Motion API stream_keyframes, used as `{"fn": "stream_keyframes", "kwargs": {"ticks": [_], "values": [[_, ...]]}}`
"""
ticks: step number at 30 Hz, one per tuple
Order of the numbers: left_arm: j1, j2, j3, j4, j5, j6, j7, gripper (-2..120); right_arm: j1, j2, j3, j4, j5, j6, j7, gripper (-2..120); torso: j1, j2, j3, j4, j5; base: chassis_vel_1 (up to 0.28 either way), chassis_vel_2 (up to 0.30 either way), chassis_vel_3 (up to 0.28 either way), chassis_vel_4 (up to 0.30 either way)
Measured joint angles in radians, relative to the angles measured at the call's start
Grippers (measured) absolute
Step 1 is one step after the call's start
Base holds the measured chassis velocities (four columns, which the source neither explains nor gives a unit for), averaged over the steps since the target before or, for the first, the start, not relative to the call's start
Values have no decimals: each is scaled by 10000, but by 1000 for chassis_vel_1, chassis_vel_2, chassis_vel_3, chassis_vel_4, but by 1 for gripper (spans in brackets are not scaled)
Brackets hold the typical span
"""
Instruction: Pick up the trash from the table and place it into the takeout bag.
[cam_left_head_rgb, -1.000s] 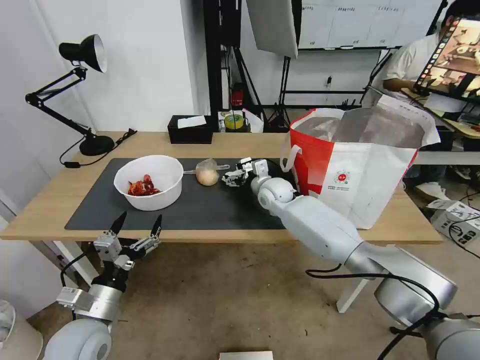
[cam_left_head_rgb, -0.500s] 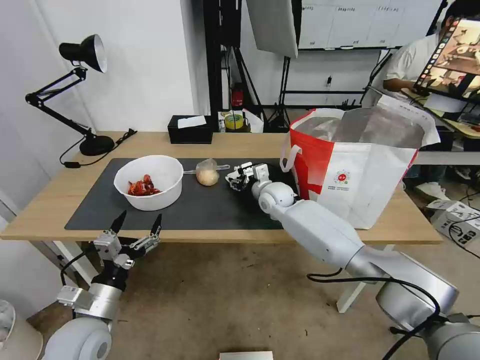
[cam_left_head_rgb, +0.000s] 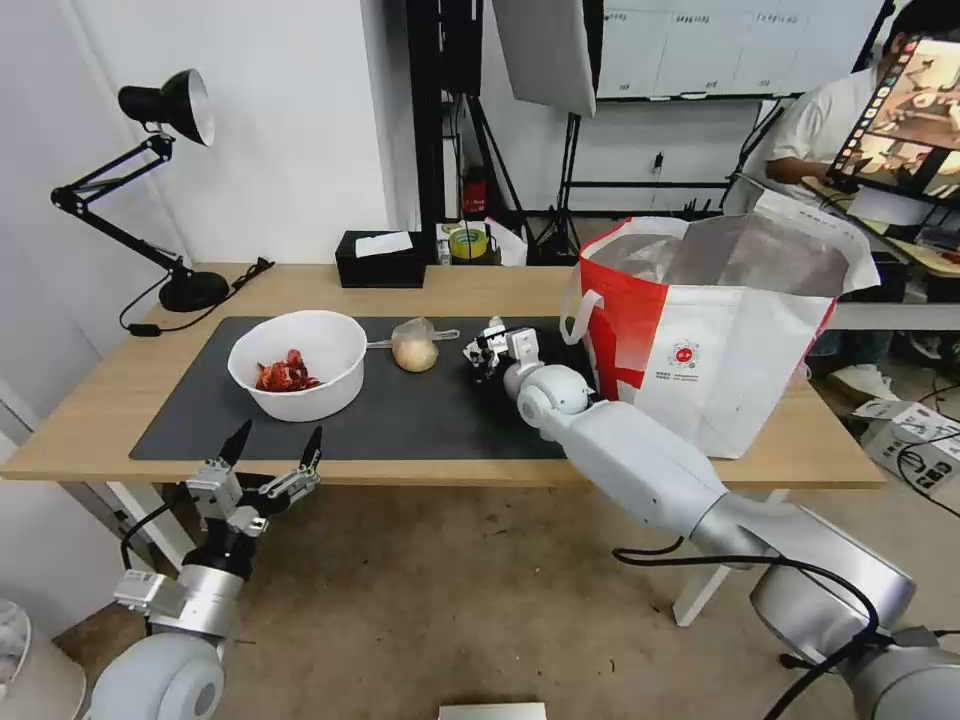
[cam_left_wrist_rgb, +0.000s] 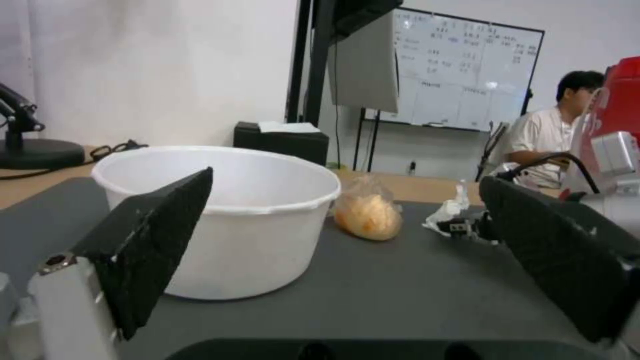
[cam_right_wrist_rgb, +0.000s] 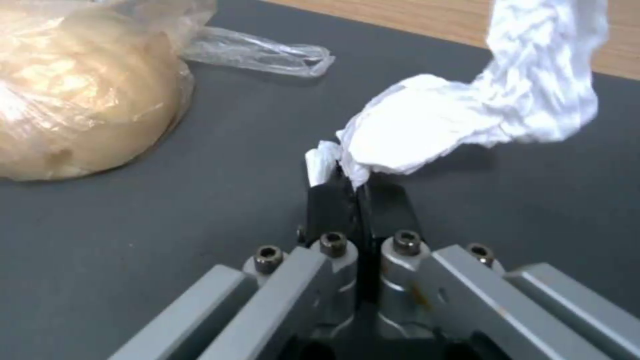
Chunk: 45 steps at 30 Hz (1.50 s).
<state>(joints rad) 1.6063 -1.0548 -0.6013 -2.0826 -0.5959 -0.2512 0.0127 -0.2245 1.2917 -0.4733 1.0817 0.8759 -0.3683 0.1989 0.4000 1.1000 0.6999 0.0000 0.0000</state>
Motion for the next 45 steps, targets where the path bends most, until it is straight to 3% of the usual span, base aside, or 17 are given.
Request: {"fn": "stream_keyframes", "kwargs": {"ticks": [8, 17, 19, 30, 45], "values": [[39, -34, 21, -46, 14, 0, -11, 100, -67, -273, 21, 397, 244, -30, 70, 0, 0, 0, 1, 1, 0, 0, 0, 0, 0], [46, 9, 6, -182, 1, 6, -54, 100, -779, -1406, 352, 2907, 275, 85, 440, 0, 1, -1, 1, 0, 2, 0, 0, 0, 0], [90, -27, 0, -225, 9, 9, -63, 100, -1279, -1925, 704, 3976, 254, 192, 631, 0, -1, 0, 1, -1, 1, 0, 0, 0, 0], [465, -68, -163, -307, 122, -120, -29, 100, -3144, -3500, 2181, 7283, 46, 401, 875, 0, 0, 0, 0, -1, 1, 0, 0, 0, 0], [602, -170, -64, -453, 288, -159, -15, 100, -4374, -4996, 4471, 9180, -1458, 1810, 538, 0, 0, 0, 0, -1, 0, 0, 0, 0, 0]]}}
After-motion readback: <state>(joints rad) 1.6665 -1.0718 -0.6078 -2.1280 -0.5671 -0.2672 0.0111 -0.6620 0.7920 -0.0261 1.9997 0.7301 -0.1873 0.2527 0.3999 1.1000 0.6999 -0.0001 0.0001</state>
